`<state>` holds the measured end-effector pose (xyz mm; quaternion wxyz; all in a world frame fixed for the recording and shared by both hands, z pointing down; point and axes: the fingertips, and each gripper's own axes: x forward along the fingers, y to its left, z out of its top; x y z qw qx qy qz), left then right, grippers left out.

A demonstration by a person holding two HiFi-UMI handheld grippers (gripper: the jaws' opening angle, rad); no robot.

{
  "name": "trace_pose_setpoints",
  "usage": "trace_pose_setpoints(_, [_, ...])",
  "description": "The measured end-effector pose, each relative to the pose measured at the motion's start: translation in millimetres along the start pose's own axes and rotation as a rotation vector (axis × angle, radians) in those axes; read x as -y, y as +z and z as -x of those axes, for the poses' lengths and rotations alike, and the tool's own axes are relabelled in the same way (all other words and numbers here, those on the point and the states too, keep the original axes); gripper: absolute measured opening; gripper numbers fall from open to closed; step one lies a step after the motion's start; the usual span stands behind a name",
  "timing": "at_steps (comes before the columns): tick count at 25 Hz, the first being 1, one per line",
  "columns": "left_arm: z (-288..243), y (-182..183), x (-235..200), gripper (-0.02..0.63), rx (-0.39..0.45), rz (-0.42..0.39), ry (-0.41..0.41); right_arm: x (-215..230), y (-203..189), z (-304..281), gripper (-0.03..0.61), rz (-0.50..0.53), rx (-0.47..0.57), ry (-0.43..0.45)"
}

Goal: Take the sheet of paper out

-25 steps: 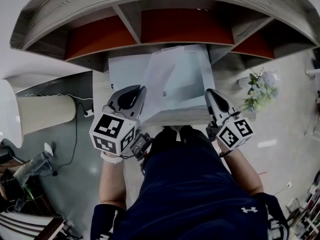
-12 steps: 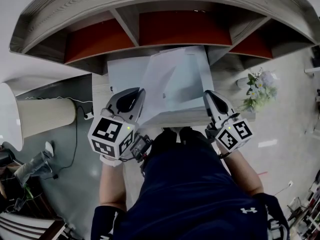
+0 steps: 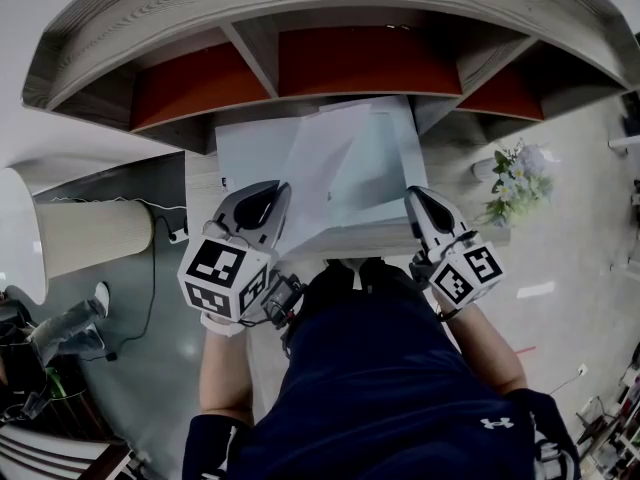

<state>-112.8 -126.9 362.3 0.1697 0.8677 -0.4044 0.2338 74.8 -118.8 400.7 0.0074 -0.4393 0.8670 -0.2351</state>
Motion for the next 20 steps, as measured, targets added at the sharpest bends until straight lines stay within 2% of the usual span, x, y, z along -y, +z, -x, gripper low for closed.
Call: trace_pose_setpoints(20, [2.0, -10.0, 1.0, 0.014, -0.014, 0.020, 0.001, -6.4, -9.1, 8.0, 0.005, 0.001, -0.024, 0.008])
